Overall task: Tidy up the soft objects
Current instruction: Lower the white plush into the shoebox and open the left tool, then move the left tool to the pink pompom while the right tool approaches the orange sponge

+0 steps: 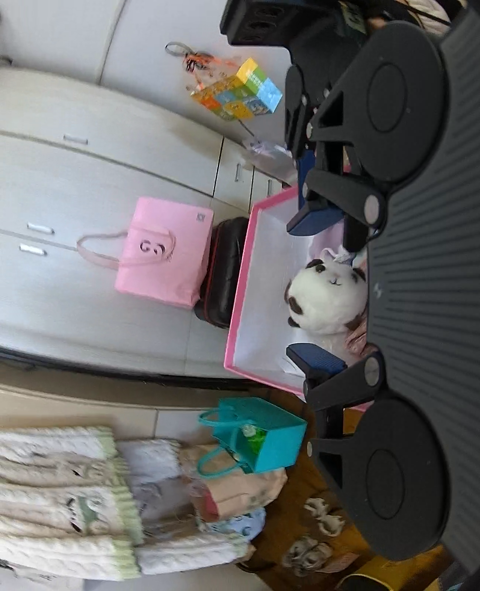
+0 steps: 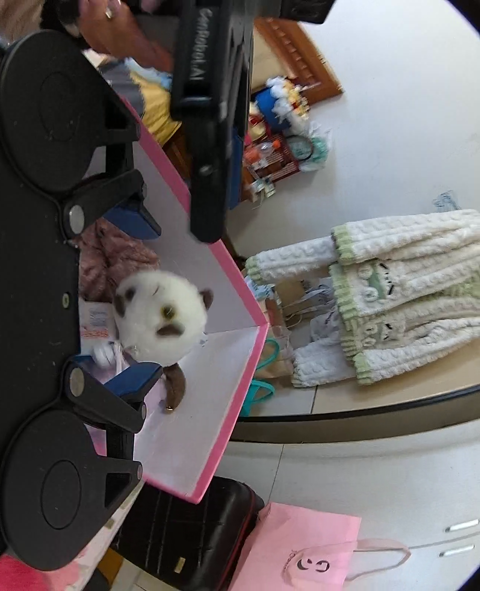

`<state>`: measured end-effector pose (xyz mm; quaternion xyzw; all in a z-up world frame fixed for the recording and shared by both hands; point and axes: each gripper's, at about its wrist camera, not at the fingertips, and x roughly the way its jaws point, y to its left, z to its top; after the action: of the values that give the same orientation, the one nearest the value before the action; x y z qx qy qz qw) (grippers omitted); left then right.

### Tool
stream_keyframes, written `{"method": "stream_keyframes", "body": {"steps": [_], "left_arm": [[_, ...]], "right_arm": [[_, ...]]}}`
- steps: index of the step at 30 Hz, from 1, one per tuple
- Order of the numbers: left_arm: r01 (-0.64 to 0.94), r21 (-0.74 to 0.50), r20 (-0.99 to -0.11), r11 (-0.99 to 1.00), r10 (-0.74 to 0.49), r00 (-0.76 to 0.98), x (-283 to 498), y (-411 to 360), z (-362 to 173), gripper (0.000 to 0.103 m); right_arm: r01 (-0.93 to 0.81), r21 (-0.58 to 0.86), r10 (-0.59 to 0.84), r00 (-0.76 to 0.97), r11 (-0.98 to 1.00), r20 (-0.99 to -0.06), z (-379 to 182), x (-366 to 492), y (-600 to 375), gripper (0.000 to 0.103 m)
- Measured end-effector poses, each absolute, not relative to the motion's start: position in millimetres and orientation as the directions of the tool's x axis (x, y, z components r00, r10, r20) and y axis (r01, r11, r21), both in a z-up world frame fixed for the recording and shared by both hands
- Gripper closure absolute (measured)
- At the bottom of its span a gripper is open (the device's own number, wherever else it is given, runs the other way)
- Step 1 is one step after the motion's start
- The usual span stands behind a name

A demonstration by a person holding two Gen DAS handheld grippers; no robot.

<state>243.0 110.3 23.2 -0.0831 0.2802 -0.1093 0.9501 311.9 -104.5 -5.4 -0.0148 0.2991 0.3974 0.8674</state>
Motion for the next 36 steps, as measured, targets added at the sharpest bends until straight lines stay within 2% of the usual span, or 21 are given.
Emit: {"method": "stream_keyframes", "body": {"steps": [5,11,19,22,29,36], "left_arm": [[0.207,-0.184,-0.532,0.961,-0.275,0.801,221,95,28,0.039],[0.277,-0.142,-0.54,0.95,-0.309,0.783,188,71,41,0.039],[0.429,-0.171,-0.527,0.887,-0.45,0.721,158,27,63,0.039],[0.469,-0.157,-0.517,0.869,-0.477,0.711,149,7,67,0.039],[0.545,-0.118,-0.504,0.83,-0.523,0.687,147,-43,60,0.039],[0.541,-0.135,-0.506,0.83,-0.527,0.682,173,-84,35,0.039]], "right_arm": [[-0.696,0.231,0.704,0.53,0.679,-0.472,1,278,-143,0.025],[-0.664,0.159,0.649,0.603,0.731,-0.465,11,237,-183,0.025],[-0.595,0.115,0.568,0.665,0.795,-0.485,26,199,-238,0.025],[-0.577,0.059,0.533,0.703,0.814,-0.471,30,181,-257,0.025],[-0.501,-0.045,0.447,0.806,0.864,-0.388,18,153,-298,0.021],[-0.457,-0.098,0.381,0.826,0.884,-0.415,-2,166,-318,0.021]]}}
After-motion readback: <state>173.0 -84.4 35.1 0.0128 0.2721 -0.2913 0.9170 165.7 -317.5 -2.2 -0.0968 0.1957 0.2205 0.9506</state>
